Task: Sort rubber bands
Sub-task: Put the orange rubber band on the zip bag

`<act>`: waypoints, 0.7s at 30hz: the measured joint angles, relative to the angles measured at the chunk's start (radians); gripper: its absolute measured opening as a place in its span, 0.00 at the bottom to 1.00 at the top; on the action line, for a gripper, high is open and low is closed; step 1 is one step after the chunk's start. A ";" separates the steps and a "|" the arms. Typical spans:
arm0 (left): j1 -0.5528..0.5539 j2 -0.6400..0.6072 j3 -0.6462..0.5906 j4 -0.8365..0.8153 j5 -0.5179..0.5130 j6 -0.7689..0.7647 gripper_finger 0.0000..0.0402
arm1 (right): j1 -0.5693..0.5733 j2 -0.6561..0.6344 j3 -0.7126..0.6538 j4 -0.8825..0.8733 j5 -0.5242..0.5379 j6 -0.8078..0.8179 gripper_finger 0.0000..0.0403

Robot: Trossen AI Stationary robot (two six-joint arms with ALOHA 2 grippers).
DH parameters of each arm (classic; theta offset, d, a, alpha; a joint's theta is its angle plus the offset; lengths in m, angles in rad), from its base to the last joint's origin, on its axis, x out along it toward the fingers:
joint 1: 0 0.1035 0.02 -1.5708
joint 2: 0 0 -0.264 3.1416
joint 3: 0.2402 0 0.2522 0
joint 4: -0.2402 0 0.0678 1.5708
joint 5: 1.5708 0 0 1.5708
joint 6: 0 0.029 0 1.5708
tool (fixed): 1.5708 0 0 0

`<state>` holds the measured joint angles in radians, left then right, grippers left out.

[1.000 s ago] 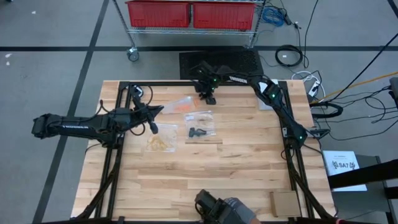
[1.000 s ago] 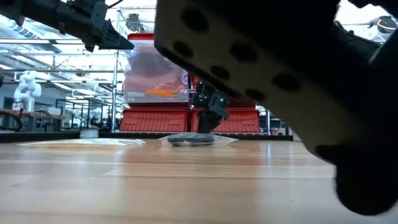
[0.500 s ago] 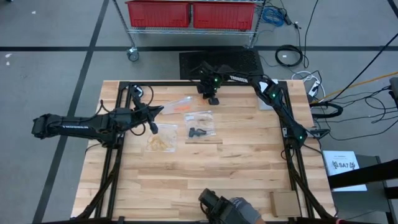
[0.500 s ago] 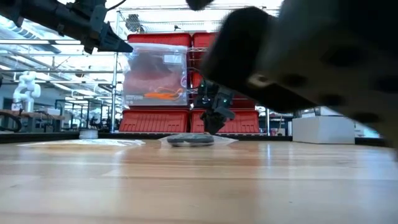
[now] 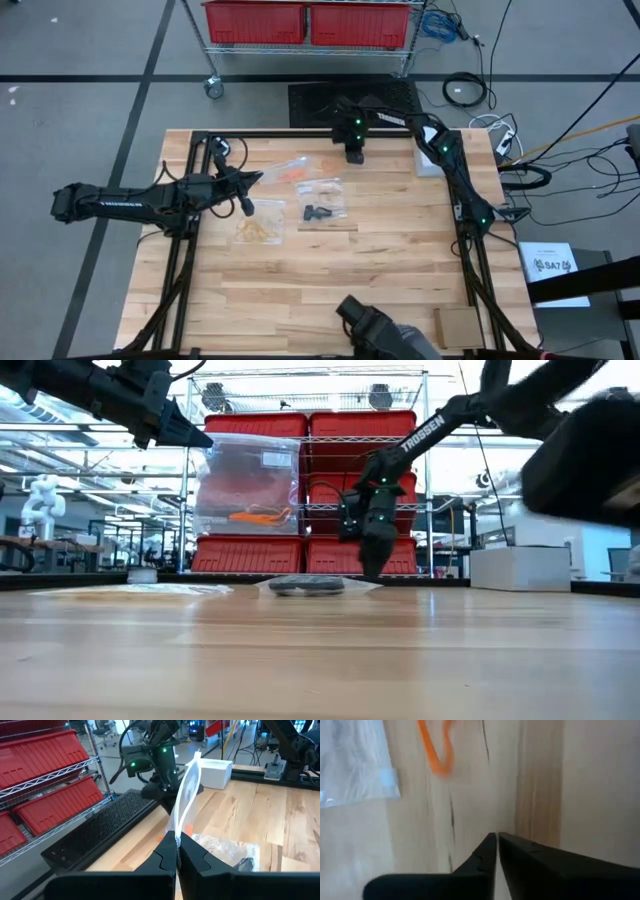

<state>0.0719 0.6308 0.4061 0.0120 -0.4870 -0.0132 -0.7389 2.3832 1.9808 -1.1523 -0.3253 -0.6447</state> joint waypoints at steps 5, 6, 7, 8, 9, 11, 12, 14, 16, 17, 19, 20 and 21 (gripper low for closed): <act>0.000 0.000 0.000 0.001 0.000 0.000 0.01 | 0.027 -0.023 0.003 0.021 -0.008 0.068 0.20; 0.000 0.000 0.000 0.001 0.000 0.001 0.01 | 0.037 -0.021 0.001 0.021 -0.008 0.070 0.23; 0.000 0.000 0.000 0.001 0.000 0.001 0.01 | 0.049 -0.020 -0.005 0.027 -0.008 0.069 0.27; 0.000 0.000 0.000 0.001 0.000 0.001 0.01 | 0.063 -0.020 -0.012 0.043 -0.008 0.067 0.30; 0.000 0.000 0.000 0.001 0.000 0.001 0.01 | 0.076 -0.020 -0.016 0.056 -0.009 0.064 0.33; 0.000 0.000 0.000 -0.001 0.001 0.001 0.01 | 0.097 -0.020 -0.019 0.051 -0.011 0.062 0.38; 0.000 0.000 0.000 -0.001 0.001 0.001 0.01 | 0.106 -0.020 -0.019 0.060 -0.012 0.065 0.41; 0.000 0.000 0.000 -0.002 0.003 0.003 0.01 | 0.119 -0.020 -0.019 0.097 -0.016 0.081 0.43; 0.000 0.000 0.000 -0.002 0.003 0.003 0.01 | 0.122 -0.020 -0.019 0.135 -0.016 0.104 0.44; 0.000 0.000 0.000 -0.002 0.003 0.003 0.01 | 0.121 -0.020 -0.019 0.152 -0.015 0.119 0.44; 0.000 0.000 0.000 -0.003 0.003 0.003 0.01 | 0.117 -0.020 -0.018 0.169 -0.015 0.134 0.42; 0.000 0.000 0.000 -0.003 0.003 0.003 0.01 | 0.117 -0.020 -0.018 0.164 -0.013 0.134 0.40; 0.000 0.000 0.000 -0.003 0.003 0.003 0.01 | 0.117 -0.020 -0.018 0.161 -0.011 0.133 0.37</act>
<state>0.0719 0.6308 0.4061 0.0093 -0.4835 -0.0105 -0.6221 2.3631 1.9625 -0.9910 -0.3359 -0.5115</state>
